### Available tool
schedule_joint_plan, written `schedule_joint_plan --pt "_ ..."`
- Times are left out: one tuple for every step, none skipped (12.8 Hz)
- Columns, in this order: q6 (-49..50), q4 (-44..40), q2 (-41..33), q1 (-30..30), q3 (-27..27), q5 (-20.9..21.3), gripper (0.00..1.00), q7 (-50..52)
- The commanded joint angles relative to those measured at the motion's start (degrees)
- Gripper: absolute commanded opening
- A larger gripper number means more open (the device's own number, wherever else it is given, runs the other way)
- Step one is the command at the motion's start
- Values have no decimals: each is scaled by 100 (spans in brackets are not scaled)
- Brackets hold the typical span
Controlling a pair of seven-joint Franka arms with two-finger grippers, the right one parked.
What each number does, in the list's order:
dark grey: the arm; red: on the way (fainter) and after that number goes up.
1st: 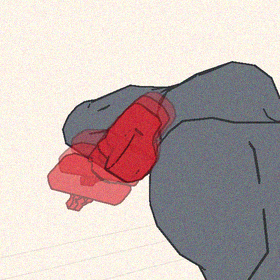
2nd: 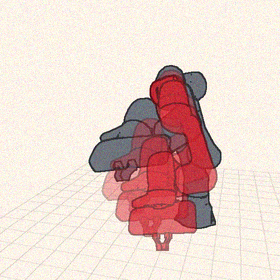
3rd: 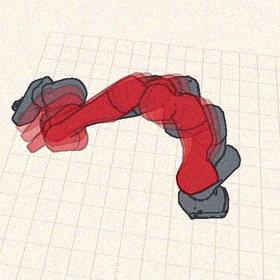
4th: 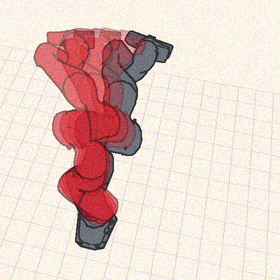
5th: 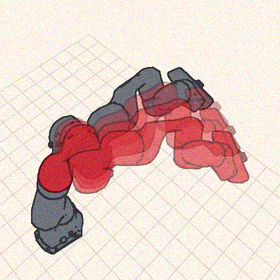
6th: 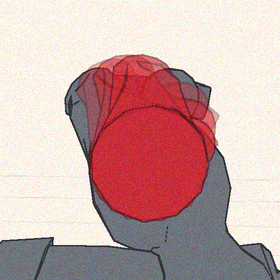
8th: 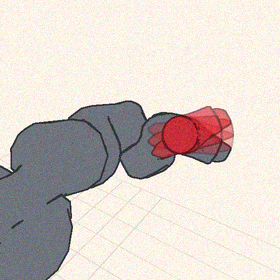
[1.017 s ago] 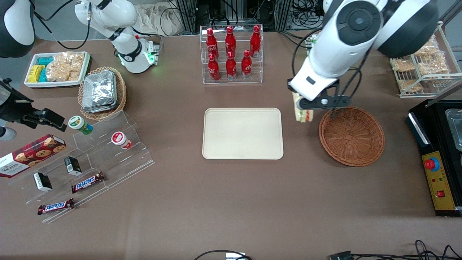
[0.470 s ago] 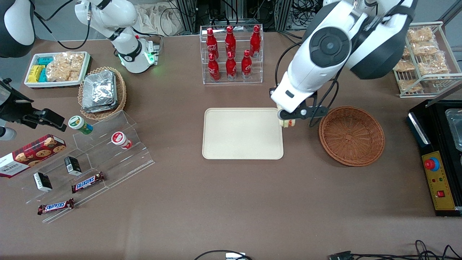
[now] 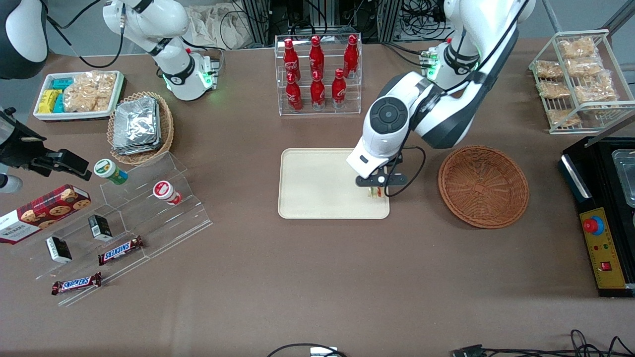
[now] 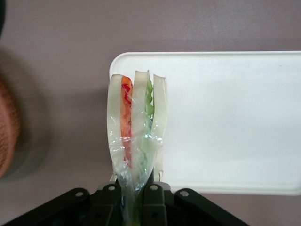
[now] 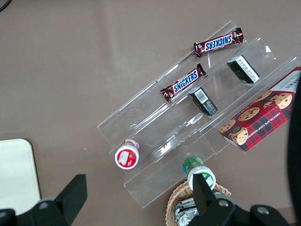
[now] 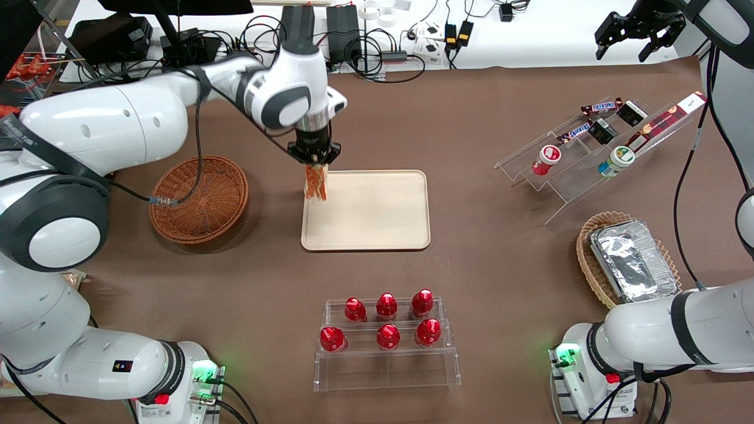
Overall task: Place sandwich from basket to tray
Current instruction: 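Lower the sandwich onto the tray and open the left gripper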
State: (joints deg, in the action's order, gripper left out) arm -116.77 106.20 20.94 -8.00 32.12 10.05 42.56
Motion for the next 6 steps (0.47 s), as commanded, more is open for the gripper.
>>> schedule_joint_plan --pt "-986 708 84 114 23 155 1 147" --pt "-1084 700 260 114 14 164 2 199" --pt "-1155 692 427 114 14 329 3 235" --pt "-1190 691 550 123 14 470 5 244" --pt "-1269 691 647 123 14 506 6 253" --pt "-1296 674 666 123 14 515 6 270"
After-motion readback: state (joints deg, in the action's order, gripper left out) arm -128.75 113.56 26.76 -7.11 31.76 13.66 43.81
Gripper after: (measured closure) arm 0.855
